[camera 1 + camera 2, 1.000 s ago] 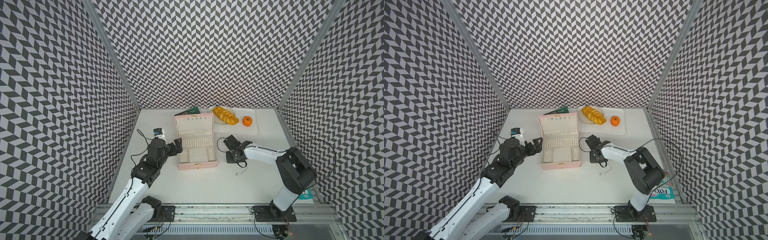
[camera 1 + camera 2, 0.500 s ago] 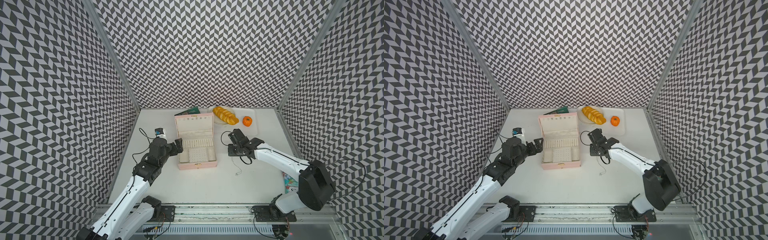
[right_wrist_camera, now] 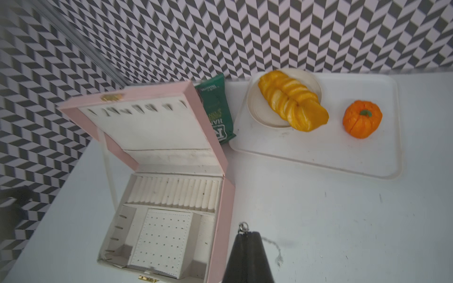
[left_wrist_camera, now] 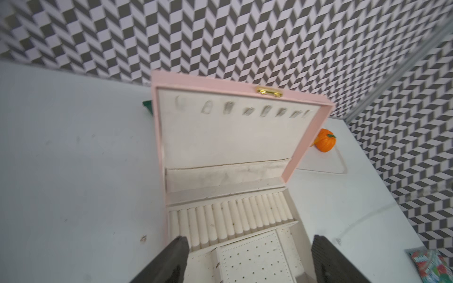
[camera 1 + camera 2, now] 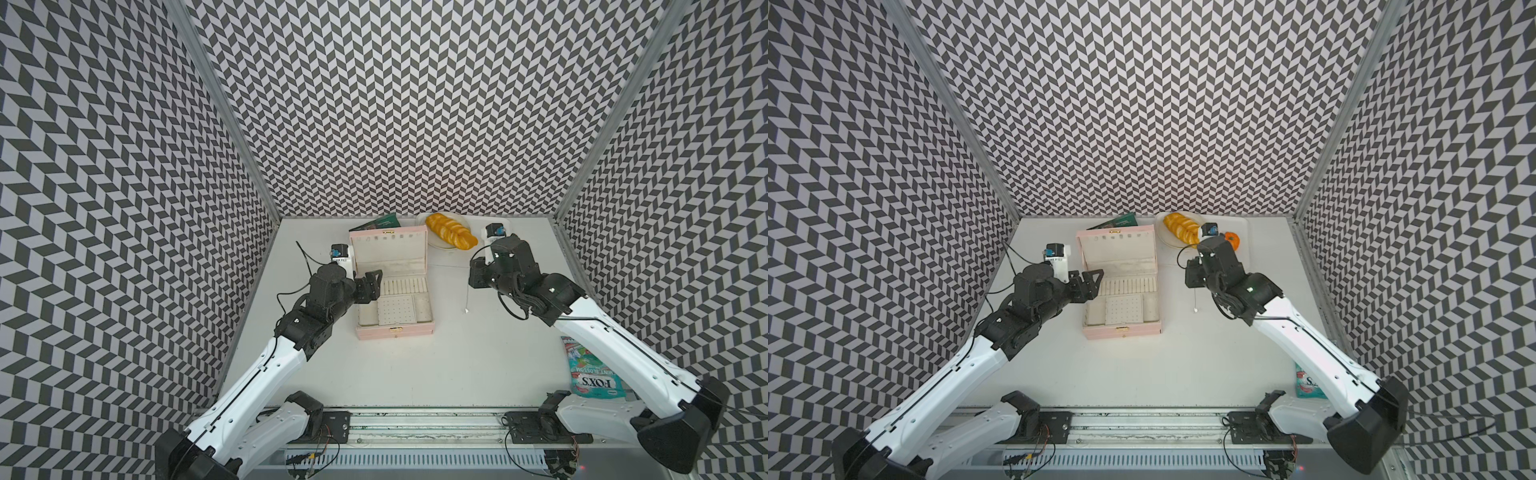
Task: Put jewelry chain into jewelry box
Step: Pick up the necklace from the center of the board.
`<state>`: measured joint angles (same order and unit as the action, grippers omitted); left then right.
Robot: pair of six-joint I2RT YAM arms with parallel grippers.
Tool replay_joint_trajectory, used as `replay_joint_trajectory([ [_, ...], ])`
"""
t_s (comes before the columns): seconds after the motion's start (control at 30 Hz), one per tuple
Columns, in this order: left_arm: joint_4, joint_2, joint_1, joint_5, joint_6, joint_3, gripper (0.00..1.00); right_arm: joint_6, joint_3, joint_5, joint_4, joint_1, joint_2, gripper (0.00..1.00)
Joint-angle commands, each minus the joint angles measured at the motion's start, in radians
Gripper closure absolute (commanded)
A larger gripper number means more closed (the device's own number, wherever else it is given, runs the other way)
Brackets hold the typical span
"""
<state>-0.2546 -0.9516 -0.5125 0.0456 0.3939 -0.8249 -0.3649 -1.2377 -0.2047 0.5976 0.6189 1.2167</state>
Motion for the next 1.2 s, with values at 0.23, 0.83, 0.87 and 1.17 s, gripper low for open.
replay_joint_trajectory([
  [0.23, 0.22, -0.031, -0.127, -0.099, -0.171, -0.068, 0.29, 0.13, -0.223, 0.121, -0.083, 0.005, -0.032, 1.0],
  [0.83, 0.483, -0.1, -0.263, -0.254, -0.257, -0.046, 0.37, 0.096, -0.315, 0.34, -0.151, 0.034, -0.021, 1.0],
  [0.87, 0.496, -0.105, -0.267, -0.257, -0.259, -0.045, 0.37, 0.093, -0.314, 0.346, -0.154, 0.038, -0.022, 1.0],
  [1.17, 0.554, -0.186, -0.275, -0.212, -0.31, -0.1, 0.36, 0.072, -0.319, 0.379, -0.173, 0.057, -0.007, 1.0],
])
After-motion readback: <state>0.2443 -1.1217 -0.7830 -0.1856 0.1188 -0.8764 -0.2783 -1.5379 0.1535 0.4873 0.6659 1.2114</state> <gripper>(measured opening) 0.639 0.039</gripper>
